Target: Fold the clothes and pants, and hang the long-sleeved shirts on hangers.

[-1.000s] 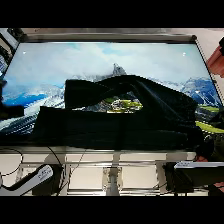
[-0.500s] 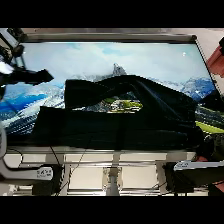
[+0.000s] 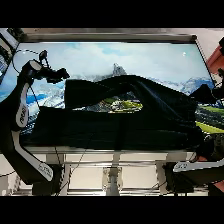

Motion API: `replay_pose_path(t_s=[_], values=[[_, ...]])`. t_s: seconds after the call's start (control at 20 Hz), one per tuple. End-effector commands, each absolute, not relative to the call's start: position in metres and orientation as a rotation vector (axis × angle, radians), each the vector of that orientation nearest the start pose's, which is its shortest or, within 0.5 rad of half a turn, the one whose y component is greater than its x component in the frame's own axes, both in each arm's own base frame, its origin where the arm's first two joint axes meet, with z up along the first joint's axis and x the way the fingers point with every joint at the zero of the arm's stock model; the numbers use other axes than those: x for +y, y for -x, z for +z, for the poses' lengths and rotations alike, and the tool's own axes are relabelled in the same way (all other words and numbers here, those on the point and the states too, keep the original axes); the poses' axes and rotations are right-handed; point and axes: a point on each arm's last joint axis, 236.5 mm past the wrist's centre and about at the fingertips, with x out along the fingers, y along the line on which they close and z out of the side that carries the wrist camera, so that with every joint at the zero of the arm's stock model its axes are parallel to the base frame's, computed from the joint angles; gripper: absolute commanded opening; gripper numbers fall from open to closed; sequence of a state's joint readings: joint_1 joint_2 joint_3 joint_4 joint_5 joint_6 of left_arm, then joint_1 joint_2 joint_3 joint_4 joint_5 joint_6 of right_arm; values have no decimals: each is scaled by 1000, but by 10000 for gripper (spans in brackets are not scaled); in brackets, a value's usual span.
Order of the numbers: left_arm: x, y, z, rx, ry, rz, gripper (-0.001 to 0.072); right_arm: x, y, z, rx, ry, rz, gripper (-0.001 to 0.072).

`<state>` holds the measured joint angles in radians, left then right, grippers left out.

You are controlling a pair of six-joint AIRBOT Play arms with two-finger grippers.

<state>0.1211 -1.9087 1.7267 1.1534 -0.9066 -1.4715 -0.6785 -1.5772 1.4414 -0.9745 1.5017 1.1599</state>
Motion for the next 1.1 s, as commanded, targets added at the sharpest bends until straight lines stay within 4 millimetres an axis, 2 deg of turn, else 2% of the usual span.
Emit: replay_pose_path(t_s=[0.0,0.2,0.4,0.55,0.6,0.65,0.75,0.85,0.9,1.05], values=[[13,-580,-63,1081,335,-18,565,-133,-381,15,1261,-647,176,329],[3,-585,-65,1068,323,-31,565,-133,-381,15,1262,-648,176,329],[-11,-584,-82,1093,313,-50,564,-133,-381,15,1262,-648,176,329],[-15,-584,-90,1103,314,-53,557,-133,-381,15,1262,-647,176,329],[-15,-585,-89,1096,312,-53,478,-133,-381,15,1261,-647,175,329],[-15,-587,-88,1089,312,-53,435,-133,-381,15,1262,-647,176,329],[-15,-590,-85,1076,310,-53,223,-133,-381,15,1262,-647,176,329],[-14,-592,-84,1066,307,-53,45,-133,-381,15,1262,-648,176,329],[-14,-592,-84,1065,307,-53,23,-133,-381,15,1262,-648,176,329],[-12,-587,-79,1083,285,-53,22,-133,-381,15,1262,-647,176,329]])
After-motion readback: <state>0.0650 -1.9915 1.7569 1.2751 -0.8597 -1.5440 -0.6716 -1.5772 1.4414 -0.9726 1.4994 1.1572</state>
